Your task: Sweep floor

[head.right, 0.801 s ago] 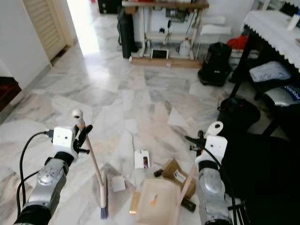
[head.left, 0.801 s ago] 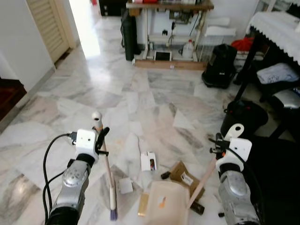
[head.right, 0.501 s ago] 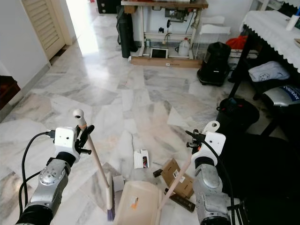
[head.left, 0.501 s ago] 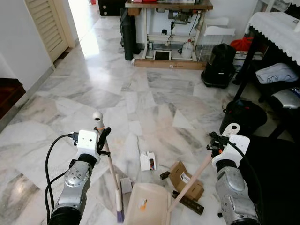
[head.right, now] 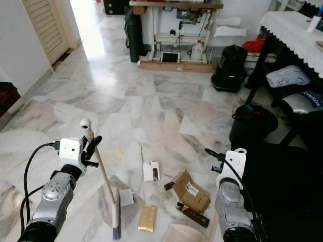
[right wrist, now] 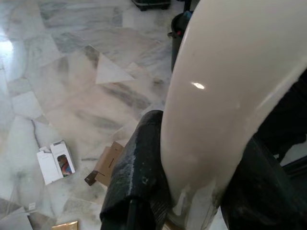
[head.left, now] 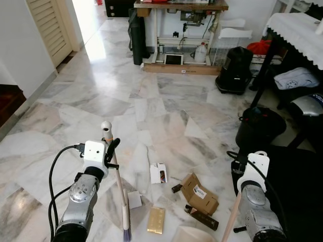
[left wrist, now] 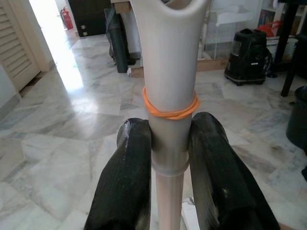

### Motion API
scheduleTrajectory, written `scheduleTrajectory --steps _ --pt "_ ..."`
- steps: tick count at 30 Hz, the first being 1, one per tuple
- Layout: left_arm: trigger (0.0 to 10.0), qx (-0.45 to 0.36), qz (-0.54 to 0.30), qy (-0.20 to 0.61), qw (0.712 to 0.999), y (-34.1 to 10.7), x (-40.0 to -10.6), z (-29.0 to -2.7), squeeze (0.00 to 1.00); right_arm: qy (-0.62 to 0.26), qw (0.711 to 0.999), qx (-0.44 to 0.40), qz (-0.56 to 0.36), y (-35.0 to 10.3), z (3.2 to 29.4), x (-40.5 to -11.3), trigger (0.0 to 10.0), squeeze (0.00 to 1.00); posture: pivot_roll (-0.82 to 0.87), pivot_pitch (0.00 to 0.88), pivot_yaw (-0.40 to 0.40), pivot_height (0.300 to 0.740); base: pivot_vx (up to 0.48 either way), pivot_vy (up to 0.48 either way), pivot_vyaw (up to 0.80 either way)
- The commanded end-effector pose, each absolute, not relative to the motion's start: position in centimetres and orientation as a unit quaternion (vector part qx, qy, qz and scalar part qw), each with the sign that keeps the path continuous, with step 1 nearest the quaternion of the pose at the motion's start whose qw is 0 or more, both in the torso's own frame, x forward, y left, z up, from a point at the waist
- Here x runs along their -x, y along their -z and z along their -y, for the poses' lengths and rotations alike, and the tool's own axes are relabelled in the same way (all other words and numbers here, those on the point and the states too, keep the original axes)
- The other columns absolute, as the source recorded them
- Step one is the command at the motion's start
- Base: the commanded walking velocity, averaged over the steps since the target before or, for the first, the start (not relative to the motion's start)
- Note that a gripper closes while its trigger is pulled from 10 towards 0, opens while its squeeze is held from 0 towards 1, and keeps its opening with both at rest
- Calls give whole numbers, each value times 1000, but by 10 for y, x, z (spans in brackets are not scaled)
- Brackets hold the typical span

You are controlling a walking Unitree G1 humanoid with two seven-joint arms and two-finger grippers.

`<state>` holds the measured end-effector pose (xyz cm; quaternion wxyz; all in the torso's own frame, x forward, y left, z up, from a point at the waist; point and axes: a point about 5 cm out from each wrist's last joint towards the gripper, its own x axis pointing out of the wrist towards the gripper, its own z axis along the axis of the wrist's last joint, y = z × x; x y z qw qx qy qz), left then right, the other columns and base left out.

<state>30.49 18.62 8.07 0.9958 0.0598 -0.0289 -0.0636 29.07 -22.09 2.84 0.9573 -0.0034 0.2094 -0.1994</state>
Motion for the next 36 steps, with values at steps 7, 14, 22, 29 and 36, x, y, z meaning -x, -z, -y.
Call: scheduleTrajectory --steps 7,14,22,29,36 --pt "10000 -59 58 70 994 -96 -308 -185 0 190 963 24 -188 -24 223 -295 10000 0 28 0 -9 740 0 0 0" --pt "10000 -59 60 74 994 -98 -310 -184 0 158 975 45 -149 -31 217 -301 10000 0 35 0 -7 740 0 0 0" --pt "10000 -57 62 94 992 -102 -310 -181 0 143 979 71 -129 -32 211 -306 10000 0 40 0 0 740 0 0 0" --pt "10000 -56 50 124 989 -103 -310 -180 0 140 981 73 -114 -36 210 -310 10000 0 48 0 3 740 0 0 0" --pt "10000 -45 14 164 985 -96 -307 -179 0 123 984 70 -104 -36 203 -311 10000 0 61 0 7 740 0 0 0"
